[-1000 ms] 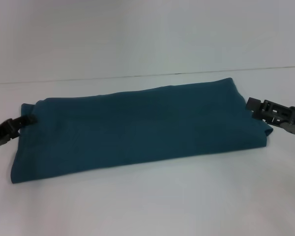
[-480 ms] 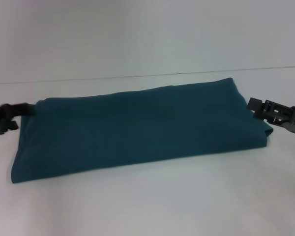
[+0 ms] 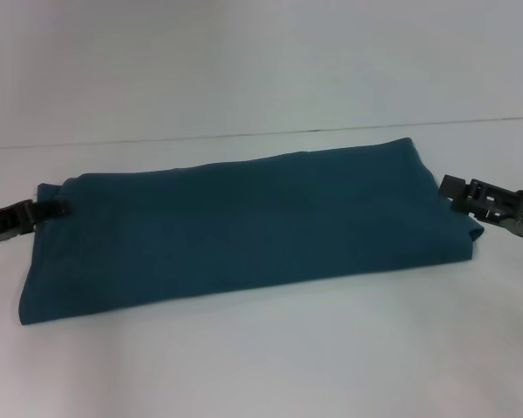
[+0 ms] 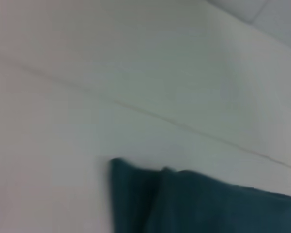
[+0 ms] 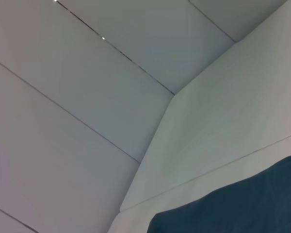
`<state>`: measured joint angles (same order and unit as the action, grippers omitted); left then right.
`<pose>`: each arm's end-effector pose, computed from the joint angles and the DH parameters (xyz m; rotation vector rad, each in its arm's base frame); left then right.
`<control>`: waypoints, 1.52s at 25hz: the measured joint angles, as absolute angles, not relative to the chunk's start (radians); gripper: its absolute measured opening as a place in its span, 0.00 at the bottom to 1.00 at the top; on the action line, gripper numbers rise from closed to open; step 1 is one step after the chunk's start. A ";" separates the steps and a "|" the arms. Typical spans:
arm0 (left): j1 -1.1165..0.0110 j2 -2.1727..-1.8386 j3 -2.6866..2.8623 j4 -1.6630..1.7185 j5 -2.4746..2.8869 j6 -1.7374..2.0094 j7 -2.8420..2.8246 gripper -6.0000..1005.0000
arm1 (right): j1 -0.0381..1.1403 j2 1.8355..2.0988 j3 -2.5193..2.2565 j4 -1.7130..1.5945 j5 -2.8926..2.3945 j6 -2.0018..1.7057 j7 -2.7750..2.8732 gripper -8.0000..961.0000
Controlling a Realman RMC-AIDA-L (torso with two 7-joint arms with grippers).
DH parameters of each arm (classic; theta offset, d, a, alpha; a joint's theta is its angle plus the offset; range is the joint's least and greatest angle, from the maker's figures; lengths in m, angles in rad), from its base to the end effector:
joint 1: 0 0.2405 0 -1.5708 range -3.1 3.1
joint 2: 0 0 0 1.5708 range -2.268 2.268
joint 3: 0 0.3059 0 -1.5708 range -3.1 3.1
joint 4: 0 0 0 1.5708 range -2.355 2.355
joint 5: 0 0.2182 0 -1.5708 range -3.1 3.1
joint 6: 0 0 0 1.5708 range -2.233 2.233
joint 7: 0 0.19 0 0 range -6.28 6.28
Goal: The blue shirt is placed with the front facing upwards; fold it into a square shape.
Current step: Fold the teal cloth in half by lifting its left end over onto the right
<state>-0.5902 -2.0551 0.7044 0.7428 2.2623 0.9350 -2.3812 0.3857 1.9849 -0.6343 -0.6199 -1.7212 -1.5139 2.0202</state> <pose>-0.3633 0.4699 -0.0111 -1.8306 -1.5549 -0.4627 0.3418 0.3721 0.0151 -2.1123 1.5422 1.1162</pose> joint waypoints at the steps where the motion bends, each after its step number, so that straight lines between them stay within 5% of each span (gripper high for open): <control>1: -0.590 -2.052 0.704 0.739 2.282 0.932 -2.416 0.76 | 0.385 1.985 -0.634 -0.620 -1.721 -1.514 2.020 0.90; 38: -0.580 -2.056 0.709 0.647 2.307 0.833 -2.404 0.67 | 0.383 1.985 -0.632 -0.609 -1.721 -1.512 2.011 0.89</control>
